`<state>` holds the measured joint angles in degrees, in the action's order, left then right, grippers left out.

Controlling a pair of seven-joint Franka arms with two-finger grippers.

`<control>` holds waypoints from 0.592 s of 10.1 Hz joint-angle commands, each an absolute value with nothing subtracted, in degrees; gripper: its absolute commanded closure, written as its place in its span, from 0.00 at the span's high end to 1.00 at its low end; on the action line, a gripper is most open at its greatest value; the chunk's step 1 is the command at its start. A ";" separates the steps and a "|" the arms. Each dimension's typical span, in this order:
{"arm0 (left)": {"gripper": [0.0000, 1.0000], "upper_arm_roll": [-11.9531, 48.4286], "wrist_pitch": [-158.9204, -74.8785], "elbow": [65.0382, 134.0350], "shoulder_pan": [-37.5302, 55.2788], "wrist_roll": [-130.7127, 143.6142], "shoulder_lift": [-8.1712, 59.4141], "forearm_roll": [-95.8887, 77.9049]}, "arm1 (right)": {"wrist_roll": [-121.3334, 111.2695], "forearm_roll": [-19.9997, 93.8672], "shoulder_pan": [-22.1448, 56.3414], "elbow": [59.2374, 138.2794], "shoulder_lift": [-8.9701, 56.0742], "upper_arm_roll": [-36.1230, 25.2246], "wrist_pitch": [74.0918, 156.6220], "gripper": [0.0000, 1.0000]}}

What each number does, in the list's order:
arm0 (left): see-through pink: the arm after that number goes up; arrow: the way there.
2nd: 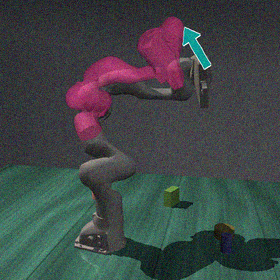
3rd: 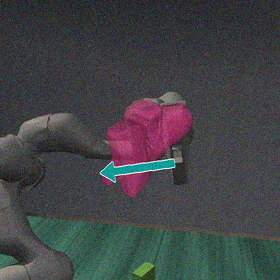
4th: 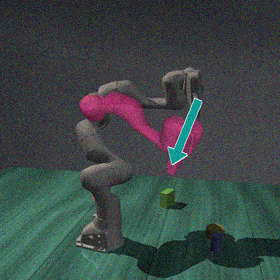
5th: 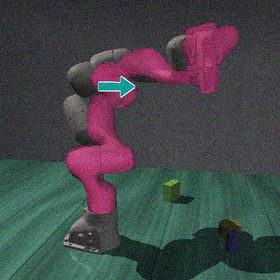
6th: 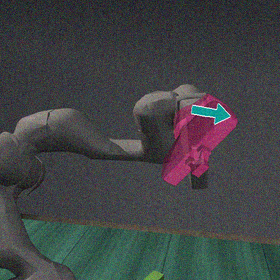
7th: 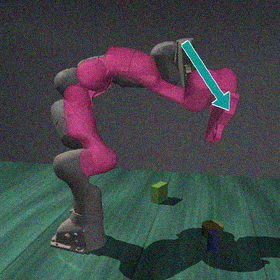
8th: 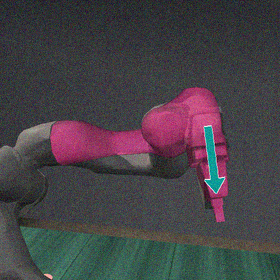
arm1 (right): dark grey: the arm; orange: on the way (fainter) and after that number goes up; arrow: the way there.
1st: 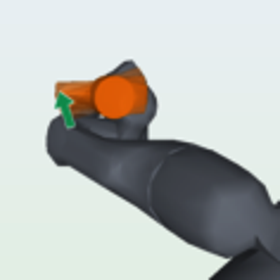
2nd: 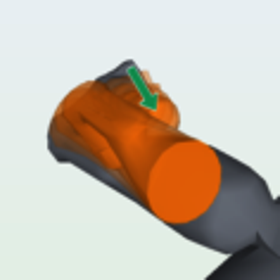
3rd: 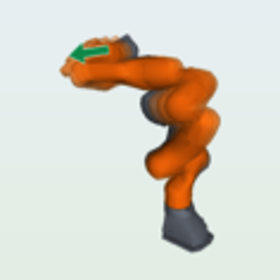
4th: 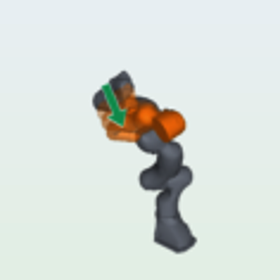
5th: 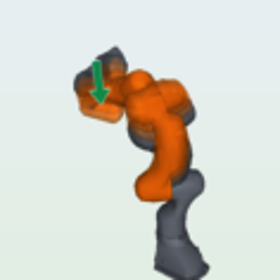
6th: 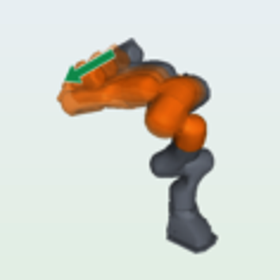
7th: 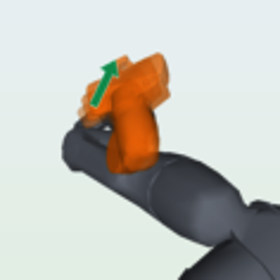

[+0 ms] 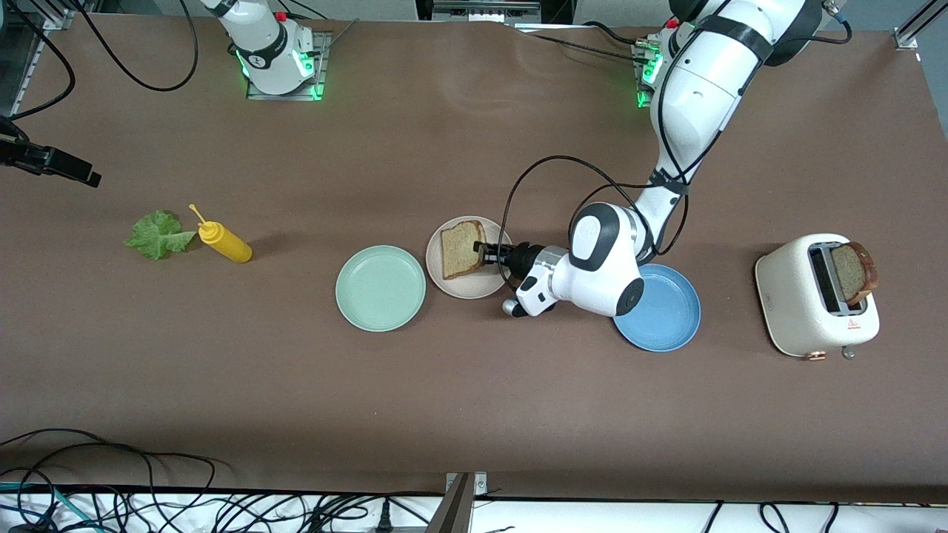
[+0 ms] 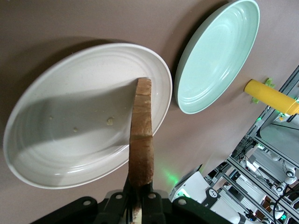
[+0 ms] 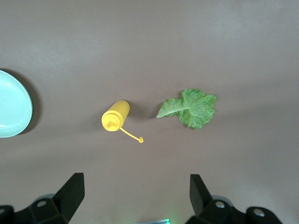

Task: Make sandwich on beige plate with both arms
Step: 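Open the left gripper to release the bread onto the beige plate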

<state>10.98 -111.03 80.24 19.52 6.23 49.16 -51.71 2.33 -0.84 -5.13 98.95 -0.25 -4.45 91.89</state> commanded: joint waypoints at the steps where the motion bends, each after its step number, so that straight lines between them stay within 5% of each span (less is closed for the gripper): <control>1: 0.99 10.63 -111.27 82.09 18.64 4.57 48.52 -52.91 | 1.67 -0.44 -5.63 97.65 0.18 -4.31 90.79 1.00; 6: 1.00 8.71 -111.36 82.00 14.68 4.48 52.20 -48.02 | 1.76 -0.44 -5.54 97.65 0.18 -4.31 90.79 1.00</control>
<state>8.91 -111.10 82.04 15.53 5.89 50.84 -50.68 2.32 -0.84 -5.13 98.94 -0.25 -4.45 91.88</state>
